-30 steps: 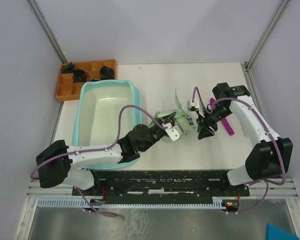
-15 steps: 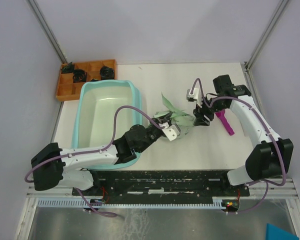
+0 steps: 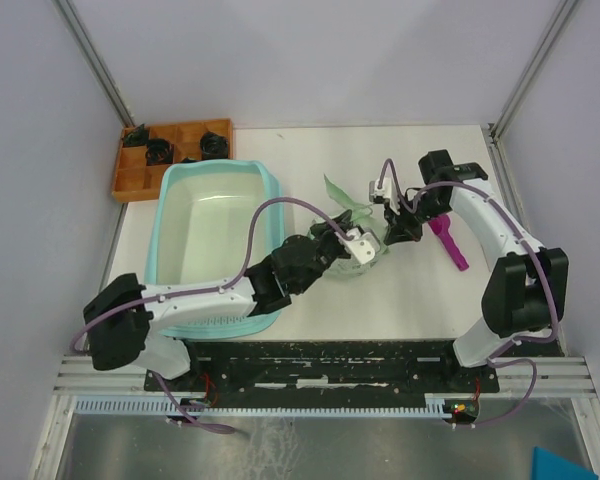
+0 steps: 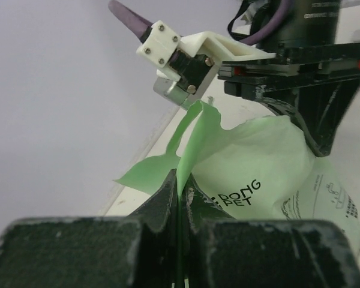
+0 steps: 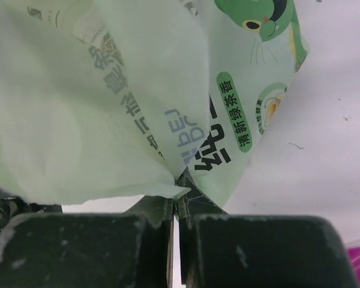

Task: Fill the litter box with clean litter
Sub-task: Open the cat litter bag at the center of the board.

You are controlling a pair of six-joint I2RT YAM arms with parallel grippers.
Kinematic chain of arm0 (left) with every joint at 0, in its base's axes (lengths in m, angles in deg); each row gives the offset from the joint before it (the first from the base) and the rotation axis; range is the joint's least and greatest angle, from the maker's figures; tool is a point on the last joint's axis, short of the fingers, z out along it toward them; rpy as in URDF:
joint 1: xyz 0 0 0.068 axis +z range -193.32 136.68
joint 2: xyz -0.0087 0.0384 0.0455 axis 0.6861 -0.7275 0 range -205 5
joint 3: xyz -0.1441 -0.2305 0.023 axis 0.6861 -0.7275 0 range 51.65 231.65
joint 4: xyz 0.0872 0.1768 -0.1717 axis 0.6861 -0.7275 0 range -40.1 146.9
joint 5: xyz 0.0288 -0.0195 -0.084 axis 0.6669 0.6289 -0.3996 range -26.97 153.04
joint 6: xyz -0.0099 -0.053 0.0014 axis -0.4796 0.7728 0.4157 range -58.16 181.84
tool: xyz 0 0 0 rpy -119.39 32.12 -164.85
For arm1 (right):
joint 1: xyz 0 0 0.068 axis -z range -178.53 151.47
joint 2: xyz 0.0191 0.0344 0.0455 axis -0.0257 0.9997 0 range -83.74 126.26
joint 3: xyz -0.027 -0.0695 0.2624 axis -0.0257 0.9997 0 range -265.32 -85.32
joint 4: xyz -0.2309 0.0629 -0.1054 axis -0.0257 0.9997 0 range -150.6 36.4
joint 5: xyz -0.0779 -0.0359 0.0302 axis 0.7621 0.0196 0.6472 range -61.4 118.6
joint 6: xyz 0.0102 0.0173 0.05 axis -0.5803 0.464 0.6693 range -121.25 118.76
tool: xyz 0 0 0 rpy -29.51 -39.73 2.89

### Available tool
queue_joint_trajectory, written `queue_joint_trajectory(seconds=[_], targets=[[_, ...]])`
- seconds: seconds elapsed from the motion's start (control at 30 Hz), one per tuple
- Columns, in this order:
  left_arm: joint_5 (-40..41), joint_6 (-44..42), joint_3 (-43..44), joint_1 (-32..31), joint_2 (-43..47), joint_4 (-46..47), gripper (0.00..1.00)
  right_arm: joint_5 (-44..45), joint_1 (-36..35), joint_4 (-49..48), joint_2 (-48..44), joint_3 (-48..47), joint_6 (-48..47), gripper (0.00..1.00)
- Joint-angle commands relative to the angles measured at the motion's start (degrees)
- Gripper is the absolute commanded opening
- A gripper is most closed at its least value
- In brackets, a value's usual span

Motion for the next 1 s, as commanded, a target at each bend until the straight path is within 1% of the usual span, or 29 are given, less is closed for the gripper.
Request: queue_joint_trajectory(seconds=[0.0,0.17,0.33,0.47,0.53,0.6,0.73,0.8,0.83,0.87,0.9,0.97], targets=[[2.32,-1.87,11.14,3.59,-4.6,8.17,0.03,-1.61,2.42,-0.38,-0.11,-1.1,3.57,0.02],[-0.05,-1.63,22.38,8.92,-14.22,8.52,0.03,-2.26,4.87,-5.07,-3.16,1.93,8.33,0.02],[-1.89,-2.82,34.2,11.99,-21.65,6.67,0.03,-4.06,6.65,-7.5,-5.13,3.24,10.93,0.02],[-2.56,-3.13,37.47,13.18,-23.52,6.39,0.03,-5.73,6.87,-8.56,-4.32,2.91,13.11,0.02],[-1.88,-3.36,35.79,13.15,-22.41,6.62,0.03,-6.15,7.05,-9.66,-3.89,2.98,14.37,0.02],[-0.89,-3.5,31.37,13.18,-19.54,8.28,0.03,-6.17,7.21,-11.69,-3.83,3.35,16.25,0.02],[1.34,-3.17,17.73,13.51,-10.22,9.61,0.03,-5.45,7.73,-13.83,-4.32,3.96,18.5,0.02],[1.5,-2.22,11.7,13.94,-5.63,9.73,0.03,-6.08,7.85,-11.61,-4.63,3.58,17.34,0.02],[1.61,-1.78,8.85,14.02,-3.5,9.73,0.03,-6.69,7.84,-9.43,-4.8,3.08,16.12,0.04],[1.62,-1.42,6.3,14.07,-1.41,9.73,0.03,-7.33,7.83,-7.21,-4.88,2.56,15.21,0.07],[1.45,-0.88,4.06,14.07,0.53,9.65,0.03,-7.8,7.87,-4.87,-5.08,2.08,14.27,0.13],[1.07,0.76,0.34,14.04,3.84,9.24,0.03,-8.6,7.84,-0.28,-5.55,0.98,12.24,0.34]])
